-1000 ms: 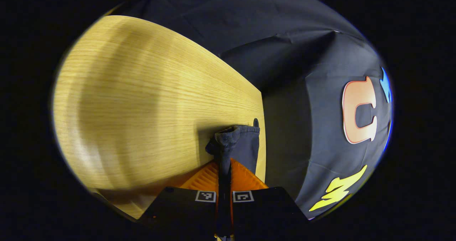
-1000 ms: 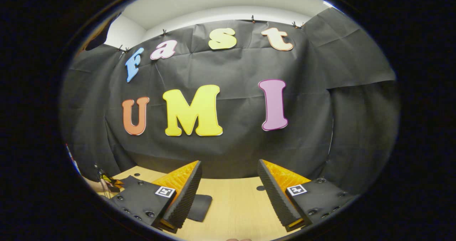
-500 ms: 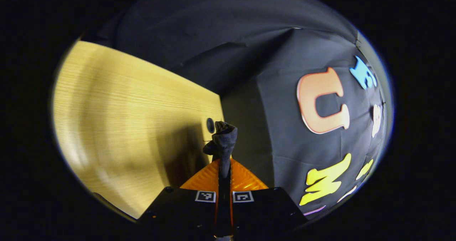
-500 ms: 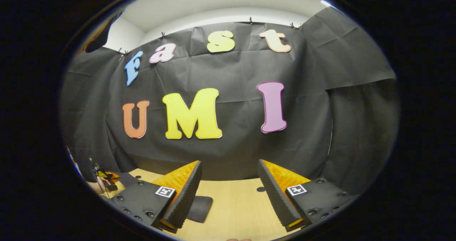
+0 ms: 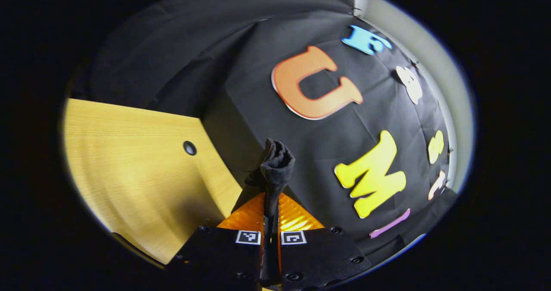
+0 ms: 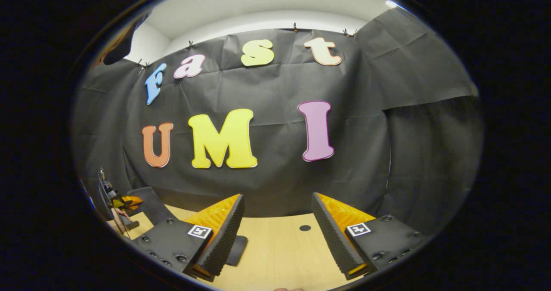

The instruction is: Grasp the waist and the cuffs of the jeans and fold them to make the two legs overlap; first hold the waist and fold one-third of the jeans toward the cuffs, then hold the cuffs and fold the remaining one-third in the same direction to finish folding.

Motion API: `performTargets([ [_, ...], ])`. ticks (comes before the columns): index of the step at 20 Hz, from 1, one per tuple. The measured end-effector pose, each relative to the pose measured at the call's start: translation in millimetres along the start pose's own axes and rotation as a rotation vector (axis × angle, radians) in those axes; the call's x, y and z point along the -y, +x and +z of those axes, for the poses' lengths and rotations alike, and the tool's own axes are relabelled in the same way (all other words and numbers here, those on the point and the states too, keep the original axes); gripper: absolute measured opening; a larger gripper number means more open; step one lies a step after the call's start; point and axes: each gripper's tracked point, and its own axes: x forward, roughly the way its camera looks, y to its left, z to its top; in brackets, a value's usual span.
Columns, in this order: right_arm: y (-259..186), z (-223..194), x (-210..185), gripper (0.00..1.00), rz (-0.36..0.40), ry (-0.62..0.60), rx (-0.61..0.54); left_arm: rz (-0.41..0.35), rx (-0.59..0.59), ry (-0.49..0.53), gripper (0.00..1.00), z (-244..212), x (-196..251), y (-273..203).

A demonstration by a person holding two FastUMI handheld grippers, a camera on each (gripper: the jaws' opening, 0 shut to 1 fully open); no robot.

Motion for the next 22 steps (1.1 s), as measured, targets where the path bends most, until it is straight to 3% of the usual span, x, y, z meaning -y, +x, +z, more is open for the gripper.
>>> performTargets([
  [7,-7,-11,49,0.97,-0.051,0.019,-0.013,-0.09,-0.126,0.285,0.03,-100,71,2],
  [11,-16,-19,81,0.97,-0.098,0.023,-0.026,-0.079,-0.21,0.397,0.03,-179,75,7],
  [15,-23,-21,106,0.97,-0.136,0.018,-0.03,-0.016,-0.326,0.46,0.03,-249,54,13],
  [17,-24,-21,117,0.98,-0.152,0.025,-0.028,0.052,-0.4,0.506,0.03,-280,33,13],
  [22,-32,-27,135,0.97,-0.184,0.063,-0.03,0.152,-0.485,0.557,0.03,-315,2,15],
])
